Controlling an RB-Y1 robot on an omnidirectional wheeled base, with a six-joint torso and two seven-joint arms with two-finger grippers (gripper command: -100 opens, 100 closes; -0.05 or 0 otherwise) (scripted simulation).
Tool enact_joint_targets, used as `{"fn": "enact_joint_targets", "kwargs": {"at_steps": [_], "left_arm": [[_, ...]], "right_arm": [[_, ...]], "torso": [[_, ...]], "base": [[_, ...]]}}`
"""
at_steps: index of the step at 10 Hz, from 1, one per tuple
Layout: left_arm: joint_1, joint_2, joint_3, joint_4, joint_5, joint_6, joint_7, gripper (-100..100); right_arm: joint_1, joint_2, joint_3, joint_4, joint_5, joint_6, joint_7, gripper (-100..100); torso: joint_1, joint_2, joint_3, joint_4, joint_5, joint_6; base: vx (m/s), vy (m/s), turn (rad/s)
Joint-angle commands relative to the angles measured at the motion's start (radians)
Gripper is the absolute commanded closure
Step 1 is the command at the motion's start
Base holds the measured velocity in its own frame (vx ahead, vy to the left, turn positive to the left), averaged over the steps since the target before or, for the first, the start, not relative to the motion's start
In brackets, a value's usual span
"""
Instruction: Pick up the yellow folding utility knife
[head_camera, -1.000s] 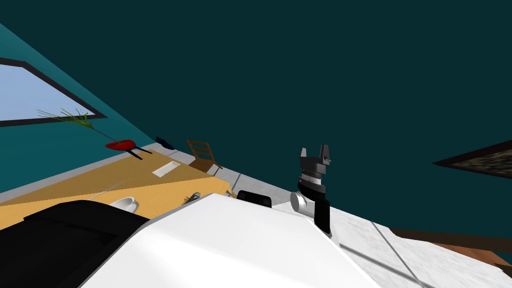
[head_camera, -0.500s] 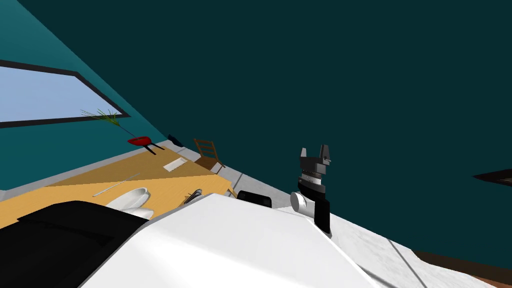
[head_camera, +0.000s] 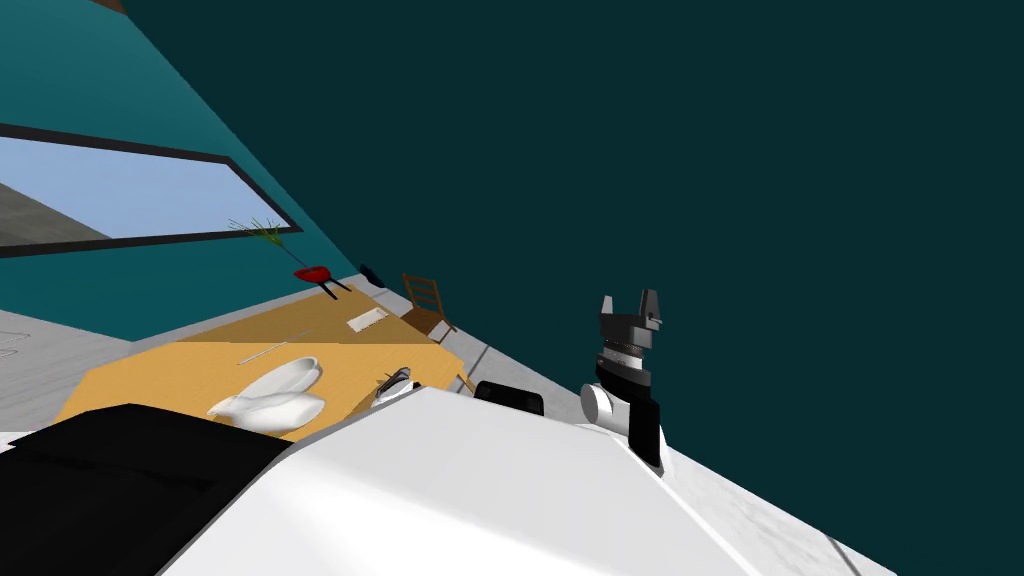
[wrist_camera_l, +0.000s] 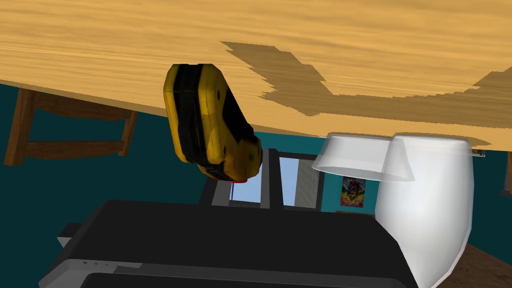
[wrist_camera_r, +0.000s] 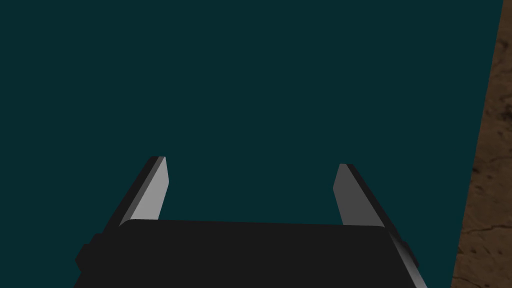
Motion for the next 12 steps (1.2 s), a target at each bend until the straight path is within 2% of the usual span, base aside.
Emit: {"fn": "enact_joint_targets", "kwargs": {"at_steps": [1,2,4,5,6,8,10,12], "left_arm": [[-0.043,-0.016,0.041,0.046,-0.05,-0.047,-0.01,100],[-0.043,-0.016,0.041,0.046,-0.065,-0.047,-0.01,100],[-0.103,-0.039,0.11,0.092,-0.133,-0.111,-0.056,100],[-0.103,-0.039,0.121,0.092,-0.156,-0.125,-0.056,100],[-0.134,-0.05,0.16,0.115,-0.187,-0.162,-0.079,100],[-0.134,-0.05,0.16,0.115,-0.201,-0.164,-0.079,100],[-0.194,-0.073,0.232,0.162,-0.269,-0.23,-0.126,100],[-0.194,-0.073,0.24,0.162,-0.292,-0.242,-0.126,100]], "right_arm": [[0.0,0.0,0.0,0.0,0.0,0.0,0.0,0],[0.0,0.0,0.0,0.0,0.0,0.0,0.0,0],[0.0,0.0,0.0,0.0,0.0,0.0,0.0,0],[0.0,0.0,0.0,0.0,0.0,0.0,0.0,0],[0.0,0.0,0.0,0.0,0.0,0.0,0.0,0],[0.0,0.0,0.0,0.0,0.0,0.0,0.0,0],[0.0,0.0,0.0,0.0,0.0,0.0,0.0,0],[0.0,0.0,0.0,0.0,0.0,0.0,0.0,0]], "torso": [[0.0,0.0,0.0,0.0,0.0,0.0],[0.0,0.0,0.0,0.0,0.0,-0.001],[0.0,0.0,0.0,0.0,0.0,0.0],[-0.002,-0.001,-0.001,-0.001,0.0,0.0],[-0.001,0.0,0.0,0.0,0.0,0.001],[0.0,0.001,0.0,0.0,0.0,0.002],[0.001,0.0,0.0,0.0,0.0,0.001],[-0.001,-0.001,-0.001,0.0,0.0,0.002]], "base": [[0.023,-0.036,0.254],[0.018,-0.041,0.15],[0.026,-0.056,0.297],[0.017,-0.064,0.141],[0.005,-0.044,0.214],[0.002,-0.023,0.061],[0.017,-0.04,0.304],[0.01,-0.05,0.066]]}}
